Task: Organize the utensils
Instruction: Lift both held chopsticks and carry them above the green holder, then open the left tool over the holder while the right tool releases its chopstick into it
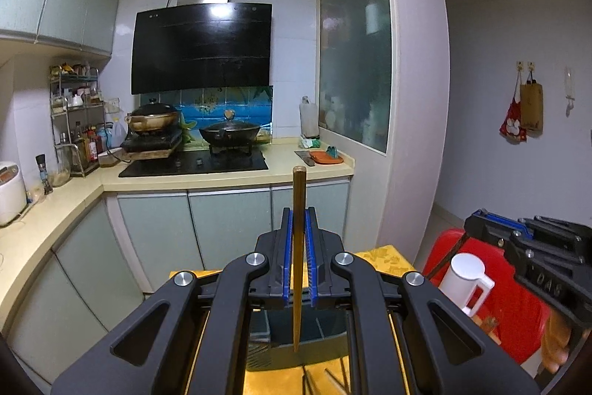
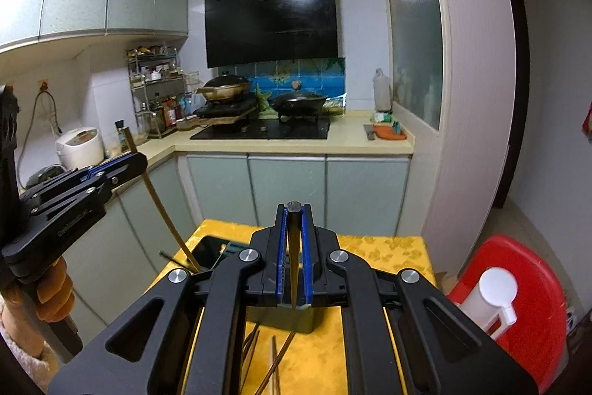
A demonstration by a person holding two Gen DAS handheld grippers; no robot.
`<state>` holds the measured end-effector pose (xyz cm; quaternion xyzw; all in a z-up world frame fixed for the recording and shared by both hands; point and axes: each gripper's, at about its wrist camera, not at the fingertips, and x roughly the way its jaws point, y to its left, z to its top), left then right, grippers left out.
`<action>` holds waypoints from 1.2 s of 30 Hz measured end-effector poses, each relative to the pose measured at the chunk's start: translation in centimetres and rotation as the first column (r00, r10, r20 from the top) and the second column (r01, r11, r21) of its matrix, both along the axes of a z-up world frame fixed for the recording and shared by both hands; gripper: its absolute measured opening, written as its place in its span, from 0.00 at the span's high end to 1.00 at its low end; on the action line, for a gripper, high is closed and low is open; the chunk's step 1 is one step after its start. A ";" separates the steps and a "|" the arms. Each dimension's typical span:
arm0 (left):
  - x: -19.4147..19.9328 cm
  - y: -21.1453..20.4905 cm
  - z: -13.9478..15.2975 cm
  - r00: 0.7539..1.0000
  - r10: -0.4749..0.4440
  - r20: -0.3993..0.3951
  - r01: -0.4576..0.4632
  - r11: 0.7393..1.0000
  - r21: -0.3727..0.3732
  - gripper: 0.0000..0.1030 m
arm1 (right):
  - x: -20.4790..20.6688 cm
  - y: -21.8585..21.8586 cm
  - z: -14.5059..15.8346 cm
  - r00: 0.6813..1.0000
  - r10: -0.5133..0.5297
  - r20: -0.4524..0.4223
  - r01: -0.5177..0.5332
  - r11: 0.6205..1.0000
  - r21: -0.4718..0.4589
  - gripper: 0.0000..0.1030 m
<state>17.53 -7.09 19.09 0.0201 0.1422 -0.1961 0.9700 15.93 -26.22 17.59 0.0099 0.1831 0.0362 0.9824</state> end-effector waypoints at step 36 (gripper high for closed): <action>5.9 0.0 -8.0 0.982 0.057 -0.180 -0.052 0.998 0.033 0.49 | 7.5 1.3 -6.7 0.984 -0.029 -0.175 0.024 0.999 -0.026 0.61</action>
